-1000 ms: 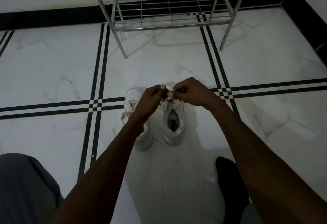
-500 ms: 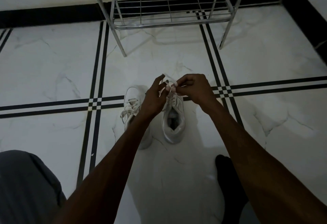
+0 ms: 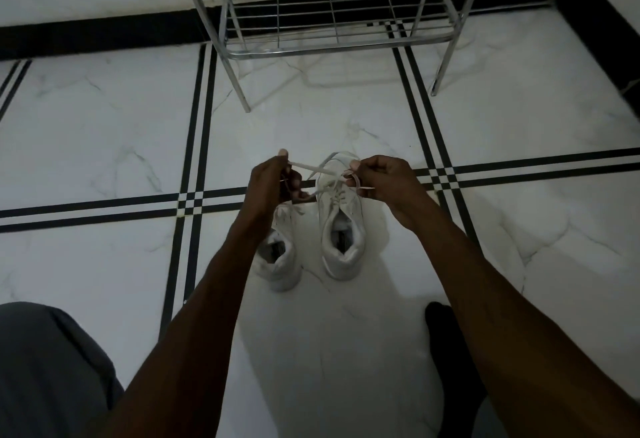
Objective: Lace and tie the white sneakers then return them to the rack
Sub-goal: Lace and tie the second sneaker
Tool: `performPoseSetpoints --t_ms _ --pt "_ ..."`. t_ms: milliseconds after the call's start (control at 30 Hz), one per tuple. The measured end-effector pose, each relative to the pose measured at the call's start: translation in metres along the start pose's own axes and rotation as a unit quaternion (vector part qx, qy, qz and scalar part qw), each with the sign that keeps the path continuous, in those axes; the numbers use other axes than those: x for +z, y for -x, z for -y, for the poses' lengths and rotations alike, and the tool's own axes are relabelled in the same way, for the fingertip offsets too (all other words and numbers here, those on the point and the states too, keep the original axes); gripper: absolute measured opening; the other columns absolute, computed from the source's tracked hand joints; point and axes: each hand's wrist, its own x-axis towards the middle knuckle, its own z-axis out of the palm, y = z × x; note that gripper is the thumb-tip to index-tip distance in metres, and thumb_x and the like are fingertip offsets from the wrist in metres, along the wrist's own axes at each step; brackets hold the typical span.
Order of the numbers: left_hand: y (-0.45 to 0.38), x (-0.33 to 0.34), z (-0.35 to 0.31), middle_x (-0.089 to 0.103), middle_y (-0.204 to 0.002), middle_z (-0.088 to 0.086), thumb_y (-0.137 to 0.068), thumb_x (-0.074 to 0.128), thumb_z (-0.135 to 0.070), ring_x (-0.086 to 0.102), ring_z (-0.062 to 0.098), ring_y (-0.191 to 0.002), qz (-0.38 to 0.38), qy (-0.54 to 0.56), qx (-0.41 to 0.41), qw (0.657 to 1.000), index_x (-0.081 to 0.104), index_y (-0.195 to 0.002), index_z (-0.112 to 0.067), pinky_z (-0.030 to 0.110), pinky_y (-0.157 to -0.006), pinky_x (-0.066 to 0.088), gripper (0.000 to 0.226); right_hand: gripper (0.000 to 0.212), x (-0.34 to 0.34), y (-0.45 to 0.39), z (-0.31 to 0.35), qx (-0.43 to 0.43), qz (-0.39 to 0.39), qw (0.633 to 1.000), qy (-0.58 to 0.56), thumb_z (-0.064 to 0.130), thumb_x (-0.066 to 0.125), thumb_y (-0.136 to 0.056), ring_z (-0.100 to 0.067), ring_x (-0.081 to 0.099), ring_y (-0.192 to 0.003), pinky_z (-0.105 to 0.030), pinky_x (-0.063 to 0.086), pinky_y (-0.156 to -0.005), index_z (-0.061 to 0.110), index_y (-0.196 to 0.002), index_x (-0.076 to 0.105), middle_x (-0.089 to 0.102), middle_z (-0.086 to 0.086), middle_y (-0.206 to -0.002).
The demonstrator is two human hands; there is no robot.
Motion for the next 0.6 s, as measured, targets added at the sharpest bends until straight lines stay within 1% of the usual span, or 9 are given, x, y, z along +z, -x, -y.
performPoseSetpoints --t_ms 100,200,267,333,367,400,467,533,600 --pt "0.000 -0.004 -0.002 0.054 -0.061 -0.004 -0.107 0.047 -0.036 0.049 0.012 -0.057 -0.007 -0.047 0.044 0.998 0.056 -0.076 -0.013 0.027 -0.056 0.045 0.039 0.019 0.002 -0.001 -0.001 0.001 -0.002 1.000 0.007 0.022 0.070 -0.092 -0.026 0.075 -0.093 -0.035 0.059 -0.079 0.004 -0.099 0.069 0.078 -0.013 -0.096" --pt "0.000 -0.005 0.001 0.075 -0.091 0.009 -0.108 0.043 -0.033 0.070 0.019 -0.086 -0.008 0.006 0.020 1.000 0.057 -0.073 -0.012 0.031 -0.082 0.057 0.043 0.020 0.002 -0.003 -0.004 0.014 -0.004 1.000 0.016 0.024 0.071 -0.091 -0.025 0.075 -0.095 -0.037 0.059 -0.081 0.005 -0.098 0.068 0.077 -0.014 -0.099" --pt "0.000 -0.005 0.004 0.078 -0.098 0.017 -0.109 0.039 -0.030 0.074 0.028 -0.102 0.010 0.147 -0.049 0.988 0.052 -0.068 -0.015 0.040 -0.099 0.055 0.046 0.026 0.003 -0.003 -0.007 0.026 -0.003 0.999 0.022 0.025 0.072 -0.090 -0.023 0.074 -0.096 -0.036 0.060 -0.081 0.002 -0.101 0.068 0.076 -0.015 -0.103" --pt "-0.002 -0.003 0.005 0.068 -0.068 0.008 -0.109 0.037 -0.029 0.071 0.024 -0.072 -0.005 0.269 -0.085 0.959 0.047 -0.067 -0.015 0.042 -0.090 0.059 0.045 0.029 -0.002 -0.004 -0.011 0.044 -0.017 0.998 0.048 0.024 0.072 -0.090 -0.019 0.073 -0.093 -0.032 0.059 -0.075 -0.001 -0.103 0.068 0.075 -0.015 -0.104" --pt "-0.002 -0.004 0.005 0.055 -0.058 0.002 -0.109 0.037 -0.029 0.057 0.017 -0.055 -0.032 0.281 -0.092 0.955 0.045 -0.068 -0.016 0.037 -0.075 0.061 0.044 0.026 -0.007 -0.007 -0.015 0.059 -0.036 0.996 0.061 0.022 0.071 -0.090 -0.018 0.073 -0.091 -0.030 0.057 -0.072 -0.001 -0.101 0.068 0.075 -0.015 -0.104" --pt "-0.004 -0.008 0.007 0.045 -0.055 -0.001 -0.109 0.036 -0.030 0.044 0.013 -0.049 -0.073 0.234 -0.086 0.966 0.044 -0.070 -0.017 0.029 -0.059 0.056 0.042 0.021 -0.015 -0.008 -0.018 0.074 -0.068 0.992 0.080 0.020 0.070 -0.090 -0.019 0.072 -0.088 -0.031 0.055 -0.069 0.000 -0.095 0.068 0.075 -0.017 -0.102" --pt "-0.007 -0.024 0.020 0.042 -0.062 0.000 -0.110 0.033 -0.033 0.039 0.011 -0.051 -0.149 0.038 -0.037 0.987 0.043 -0.076 -0.017 0.026 -0.049 0.044 0.039 0.021 -0.036 -0.011 -0.032 0.102 -0.155 0.967 0.176 0.020 0.069 -0.090 -0.025 0.071 -0.087 -0.038 0.055 -0.072 0.000 -0.086 0.070 0.074 -0.022 -0.100" --pt "-0.003 -0.034 0.034 0.049 -0.069 0.005 -0.109 0.033 -0.039 0.049 0.015 -0.058 -0.159 -0.137 0.027 0.977 0.047 -0.083 -0.014 0.034 -0.055 0.051 0.038 0.028 -0.045 -0.005 -0.049 0.105 -0.200 0.937 0.267 0.027 0.070 -0.089 -0.027 0.069 -0.088 -0.042 0.056 -0.081 -0.001 -0.091 0.072 0.075 -0.018 -0.096" --pt "-0.002 -0.031 0.044 0.057 -0.077 0.008 -0.108 0.038 -0.042 0.058 0.021 -0.069 -0.127 -0.247 0.056 0.959 0.051 -0.091 -0.012 0.044 -0.066 0.055 0.036 0.025 -0.043 0.002 -0.062 0.090 -0.195 0.938 0.273 0.028 0.073 -0.087 -0.026 0.071 -0.086 -0.041 0.058 -0.083 0.003 -0.085 0.071 0.075 -0.014 -0.089"
